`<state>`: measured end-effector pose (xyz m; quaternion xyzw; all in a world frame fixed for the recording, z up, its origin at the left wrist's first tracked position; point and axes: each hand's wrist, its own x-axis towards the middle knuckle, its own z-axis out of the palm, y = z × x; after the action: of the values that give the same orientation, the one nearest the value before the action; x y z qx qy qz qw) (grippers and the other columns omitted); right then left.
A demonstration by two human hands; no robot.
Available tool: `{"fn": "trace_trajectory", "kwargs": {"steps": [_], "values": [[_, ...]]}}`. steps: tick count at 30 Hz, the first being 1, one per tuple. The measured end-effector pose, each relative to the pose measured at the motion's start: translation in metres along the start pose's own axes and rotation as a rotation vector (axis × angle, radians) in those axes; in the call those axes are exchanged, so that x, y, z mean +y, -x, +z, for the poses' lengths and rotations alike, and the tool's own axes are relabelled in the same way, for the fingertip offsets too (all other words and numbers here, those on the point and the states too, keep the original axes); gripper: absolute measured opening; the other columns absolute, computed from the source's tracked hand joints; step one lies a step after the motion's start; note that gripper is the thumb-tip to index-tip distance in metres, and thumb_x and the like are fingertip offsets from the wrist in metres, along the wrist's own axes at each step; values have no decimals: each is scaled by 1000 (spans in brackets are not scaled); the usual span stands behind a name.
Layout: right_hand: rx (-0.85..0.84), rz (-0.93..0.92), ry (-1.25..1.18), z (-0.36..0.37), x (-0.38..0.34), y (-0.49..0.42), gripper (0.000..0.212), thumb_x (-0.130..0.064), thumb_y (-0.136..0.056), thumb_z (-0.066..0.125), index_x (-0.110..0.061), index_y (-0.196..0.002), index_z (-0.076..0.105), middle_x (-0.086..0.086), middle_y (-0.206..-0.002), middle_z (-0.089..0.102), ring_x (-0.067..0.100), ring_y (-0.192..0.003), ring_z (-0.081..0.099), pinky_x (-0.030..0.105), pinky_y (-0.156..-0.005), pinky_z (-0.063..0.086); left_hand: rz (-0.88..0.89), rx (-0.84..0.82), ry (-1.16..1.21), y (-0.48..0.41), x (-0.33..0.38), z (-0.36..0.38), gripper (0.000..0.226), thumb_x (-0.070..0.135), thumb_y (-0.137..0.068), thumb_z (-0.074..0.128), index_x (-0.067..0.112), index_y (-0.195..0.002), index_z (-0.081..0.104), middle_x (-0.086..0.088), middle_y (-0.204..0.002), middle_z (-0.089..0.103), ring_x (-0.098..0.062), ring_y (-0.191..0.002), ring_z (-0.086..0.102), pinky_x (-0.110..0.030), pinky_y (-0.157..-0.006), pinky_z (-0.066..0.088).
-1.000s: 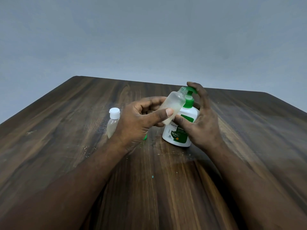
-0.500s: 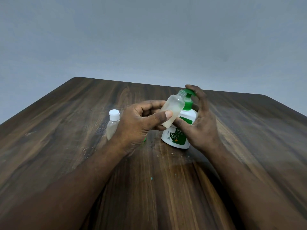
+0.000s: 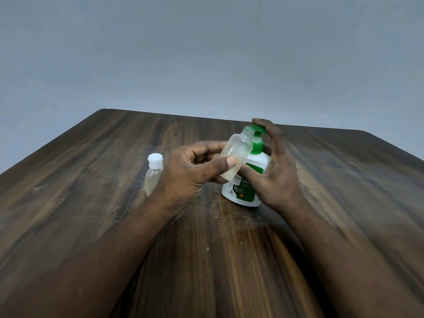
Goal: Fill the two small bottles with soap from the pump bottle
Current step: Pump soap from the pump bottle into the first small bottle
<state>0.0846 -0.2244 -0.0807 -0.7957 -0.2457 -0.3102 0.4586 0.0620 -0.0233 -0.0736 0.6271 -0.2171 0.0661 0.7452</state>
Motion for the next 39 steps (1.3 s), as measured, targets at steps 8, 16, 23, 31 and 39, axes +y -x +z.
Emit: {"fn": "trace_trajectory", "kwargs": {"steps": [8, 16, 23, 31, 39], "values": [[6, -10, 41, 1, 3, 1, 90, -21, -82, 91, -36, -153, 38, -32, -129, 60, 6, -113, 71, 38, -88, 63, -10, -7, -1, 0, 1, 0, 44, 27, -79, 78, 9, -120, 74, -8, -103, 81, -24, -94, 79, -33, -73, 65], [6, 1, 21, 0, 2, 0, 85, -25, -84, 91, -34, -151, 40, -35, -129, 59, 2, -111, 70, 29, -85, 62, -11, 6, -8, 0, 1, 0, 41, 27, -78, 79, 11, -116, 75, -7, -101, 82, -22, -92, 80, -31, -70, 65], [13, -8, 36, 0, 3, 1, 85, -25, -83, 90, -32, -151, 40, -30, -122, 64, 4, -102, 73, 30, -80, 63, -19, -3, -1, 2, 2, 1, 43, 26, -77, 80, 10, -116, 75, -8, -100, 82, -22, -91, 80, -31, -71, 64], [2, -16, 7, 0, 5, 1, 90, -28, -83, 90, -33, -156, 37, -18, -134, 62, 11, -115, 70, 44, -87, 64, -10, 4, 3, 0, 2, 1, 41, 25, -77, 79, 10, -115, 75, -9, -100, 82, -22, -90, 80, -28, -69, 63], [17, -10, -4, 1, 6, 2, 80, -21, -83, 91, -36, -145, 43, -29, -127, 63, 5, -115, 69, 38, -92, 61, -12, 2, -1, 1, 1, 0, 40, 23, -77, 81, 10, -114, 75, -9, -100, 82, -24, -91, 80, -29, -68, 63]]}}
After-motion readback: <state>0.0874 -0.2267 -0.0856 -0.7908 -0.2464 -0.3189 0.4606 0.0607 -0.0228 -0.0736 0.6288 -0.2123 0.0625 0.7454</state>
